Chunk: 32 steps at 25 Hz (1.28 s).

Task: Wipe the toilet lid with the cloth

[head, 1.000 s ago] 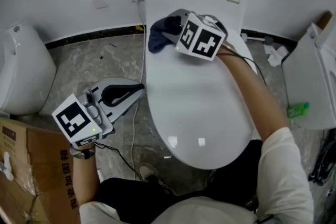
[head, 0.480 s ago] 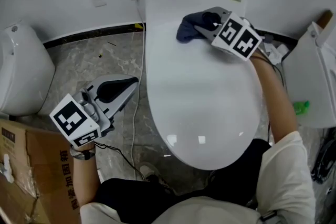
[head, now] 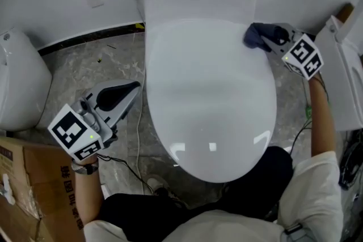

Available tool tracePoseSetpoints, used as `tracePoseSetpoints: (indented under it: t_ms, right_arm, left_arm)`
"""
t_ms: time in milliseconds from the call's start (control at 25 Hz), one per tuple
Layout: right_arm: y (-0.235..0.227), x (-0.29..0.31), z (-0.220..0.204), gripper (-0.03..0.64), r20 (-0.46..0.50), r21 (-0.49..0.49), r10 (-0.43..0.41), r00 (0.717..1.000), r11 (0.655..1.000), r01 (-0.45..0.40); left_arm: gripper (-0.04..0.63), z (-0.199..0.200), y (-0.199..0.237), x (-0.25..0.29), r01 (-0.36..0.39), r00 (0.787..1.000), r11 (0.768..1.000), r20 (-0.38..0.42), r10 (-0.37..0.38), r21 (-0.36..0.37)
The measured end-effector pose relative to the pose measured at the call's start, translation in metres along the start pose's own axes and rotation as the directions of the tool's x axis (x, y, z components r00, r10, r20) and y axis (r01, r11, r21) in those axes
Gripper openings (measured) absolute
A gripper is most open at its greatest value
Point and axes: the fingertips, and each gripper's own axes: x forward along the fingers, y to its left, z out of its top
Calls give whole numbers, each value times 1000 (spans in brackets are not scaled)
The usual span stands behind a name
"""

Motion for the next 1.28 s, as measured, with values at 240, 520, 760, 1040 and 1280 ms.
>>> tracePoseSetpoints:
  t_ms: [240,520,760,1040,1280]
  right_arm:
    - [51,-53,-3,87,106,-100,88,990,992,-78]
    - [137,-94,36,87,181,-235,288,940,941,-243]
    - [142,-62,85,87,276,-391,288,917,905,-166]
    - [47,10,68,87,237,-221,128,963,972,-75]
    - [5,48,62,87,128,-213,64,990,976,-36]
  left_arm:
    - [0,10,18,5,-122,991,992,51,123,-30]
    - [0,-4,31,16,-209,978,975,-36,207,-78]
    - [0,5,33,17,-242,970,968,-34,240,-66]
    - [1,9,35,15,-265,962,964,-72,262,-35]
    - [0,41,42,18,-274,959,962,-82,273,-11]
